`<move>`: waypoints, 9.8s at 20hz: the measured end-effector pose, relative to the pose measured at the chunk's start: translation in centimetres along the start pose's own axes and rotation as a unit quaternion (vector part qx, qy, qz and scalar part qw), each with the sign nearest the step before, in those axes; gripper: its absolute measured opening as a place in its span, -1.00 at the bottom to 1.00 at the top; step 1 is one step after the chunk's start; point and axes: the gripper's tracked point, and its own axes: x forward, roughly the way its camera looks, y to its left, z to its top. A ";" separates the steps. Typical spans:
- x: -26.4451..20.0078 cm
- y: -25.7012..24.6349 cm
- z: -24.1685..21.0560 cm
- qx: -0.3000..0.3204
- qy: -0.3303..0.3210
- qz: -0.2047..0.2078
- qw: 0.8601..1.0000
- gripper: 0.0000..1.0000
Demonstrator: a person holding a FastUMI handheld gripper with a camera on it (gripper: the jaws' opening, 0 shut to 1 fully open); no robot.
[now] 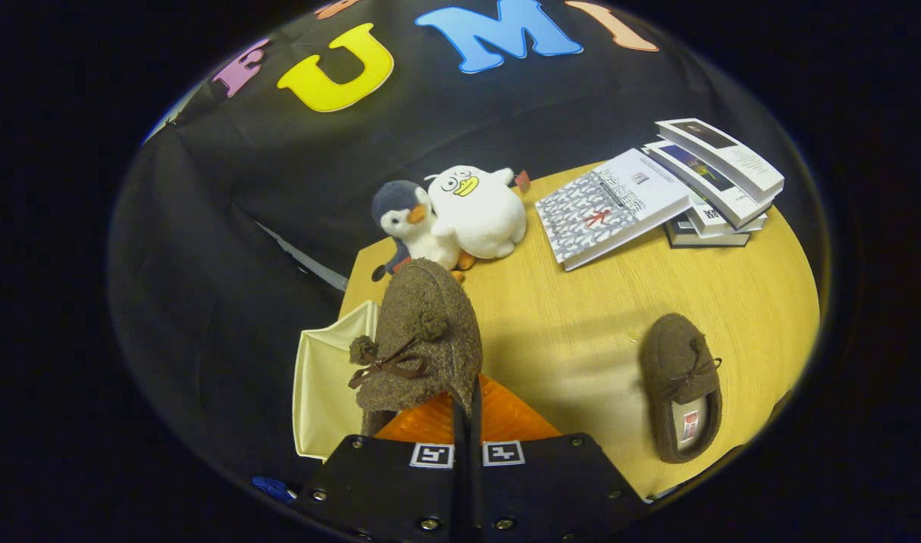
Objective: Open the storage box then place both shoes into the box .Put the left shoe in first, then the right shoe, with the right side of both shoes facing outward in a uniform manner.
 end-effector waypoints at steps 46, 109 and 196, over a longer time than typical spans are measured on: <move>12.3 16.9 -13.1 -0.080 0.059 0.065 0.993 0.99; -2.2 -30.5 -9.9 -0.096 0.088 -0.192 0.973 -0.85; -7.7 12.0 0.7 -0.247 -0.231 0.034 0.940 0.95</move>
